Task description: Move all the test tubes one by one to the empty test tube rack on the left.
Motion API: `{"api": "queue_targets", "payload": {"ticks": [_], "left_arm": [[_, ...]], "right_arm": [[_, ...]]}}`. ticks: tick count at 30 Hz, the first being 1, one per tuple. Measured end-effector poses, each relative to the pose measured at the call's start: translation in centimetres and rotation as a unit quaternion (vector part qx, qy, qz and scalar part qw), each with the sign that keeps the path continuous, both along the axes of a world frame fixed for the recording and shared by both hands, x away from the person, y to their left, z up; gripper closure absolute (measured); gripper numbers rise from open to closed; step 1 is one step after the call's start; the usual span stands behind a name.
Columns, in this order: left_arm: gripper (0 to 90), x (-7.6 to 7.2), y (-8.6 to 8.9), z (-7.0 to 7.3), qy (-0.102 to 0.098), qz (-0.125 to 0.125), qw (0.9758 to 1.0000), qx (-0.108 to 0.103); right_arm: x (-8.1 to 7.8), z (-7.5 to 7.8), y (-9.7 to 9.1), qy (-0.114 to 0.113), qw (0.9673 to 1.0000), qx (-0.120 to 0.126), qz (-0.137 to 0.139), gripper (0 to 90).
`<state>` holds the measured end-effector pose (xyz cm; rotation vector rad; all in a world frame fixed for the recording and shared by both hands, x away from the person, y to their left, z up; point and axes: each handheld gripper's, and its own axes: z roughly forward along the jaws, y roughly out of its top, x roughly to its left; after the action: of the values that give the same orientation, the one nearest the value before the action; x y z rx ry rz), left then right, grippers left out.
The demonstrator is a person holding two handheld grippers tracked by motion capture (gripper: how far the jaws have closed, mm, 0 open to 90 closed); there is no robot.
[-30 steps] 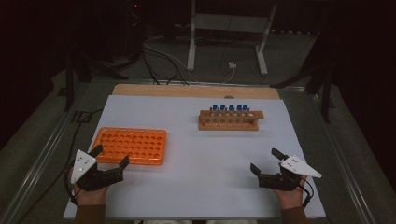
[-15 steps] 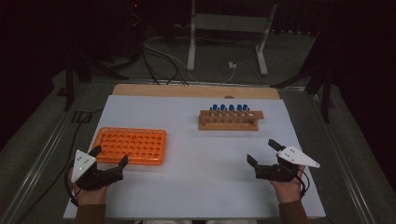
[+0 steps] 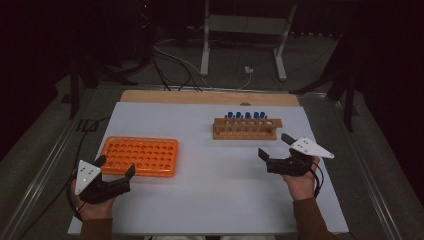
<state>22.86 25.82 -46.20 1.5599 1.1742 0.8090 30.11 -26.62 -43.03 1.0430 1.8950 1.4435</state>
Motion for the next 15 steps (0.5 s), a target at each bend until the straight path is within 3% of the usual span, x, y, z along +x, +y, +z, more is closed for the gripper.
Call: {"api": "queue_targets", "payload": {"ticks": [5,15], "left_arm": [[1.9,0.1,-0.1,-0.3,0.004,-0.003,1.0,0.005],[1.9,0.1,0.0,-0.4,0.001,-0.003,1.0,-0.006]], "right_arm": [[0.9,0.2,0.2,0.004,0.9999,0.01,-0.001,0.0],[3.1,0.5,0.7,0.009,0.9999,0.01,-0.007,0.0]]}}
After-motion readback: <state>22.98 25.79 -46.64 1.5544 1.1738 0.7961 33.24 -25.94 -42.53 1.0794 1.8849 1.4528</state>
